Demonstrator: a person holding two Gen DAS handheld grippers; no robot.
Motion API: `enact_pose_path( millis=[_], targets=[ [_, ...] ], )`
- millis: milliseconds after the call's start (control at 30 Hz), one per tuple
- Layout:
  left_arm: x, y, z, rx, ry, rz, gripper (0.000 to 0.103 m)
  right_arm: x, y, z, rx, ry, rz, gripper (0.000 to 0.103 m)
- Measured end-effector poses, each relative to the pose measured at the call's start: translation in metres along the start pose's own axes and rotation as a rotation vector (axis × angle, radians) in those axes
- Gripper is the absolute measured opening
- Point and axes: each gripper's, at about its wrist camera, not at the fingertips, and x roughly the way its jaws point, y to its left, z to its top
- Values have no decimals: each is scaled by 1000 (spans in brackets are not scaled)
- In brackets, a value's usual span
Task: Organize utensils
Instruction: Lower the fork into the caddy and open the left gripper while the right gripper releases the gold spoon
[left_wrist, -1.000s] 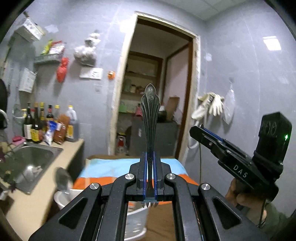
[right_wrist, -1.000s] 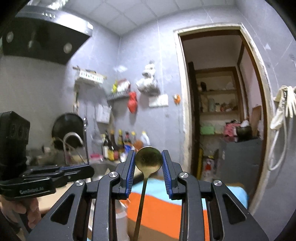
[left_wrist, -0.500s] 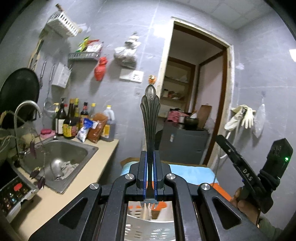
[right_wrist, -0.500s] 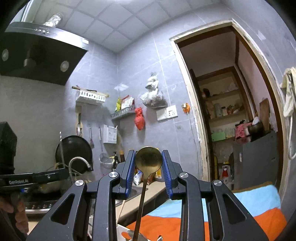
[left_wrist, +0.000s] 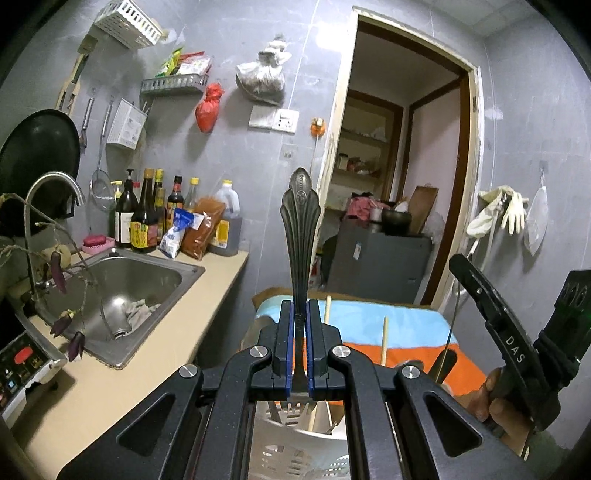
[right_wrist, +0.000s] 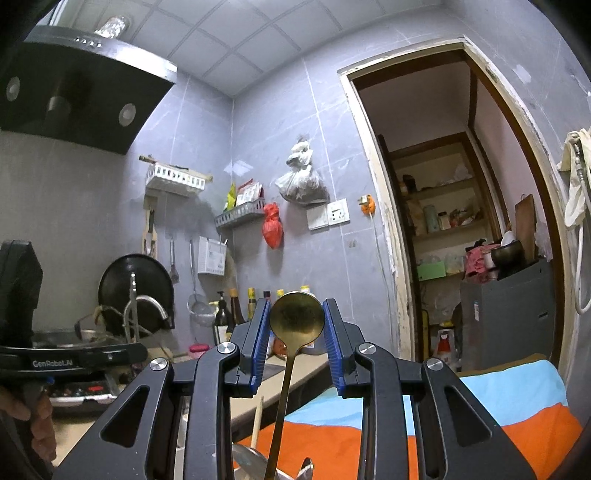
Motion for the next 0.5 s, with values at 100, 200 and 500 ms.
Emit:
enact_pose_path(
  millis=[100,200,500],
  targets=[
    [6,-2,-8,2,27,4,3,1,1,-5,-11,11,-2,26],
    [13,-1,-16,4,54,4,3,0,2,-10,-24,14,-2,26],
    [28,-2,-35,-6,140,-27,5,1,3,-21,-28,47,14,26]
  ],
)
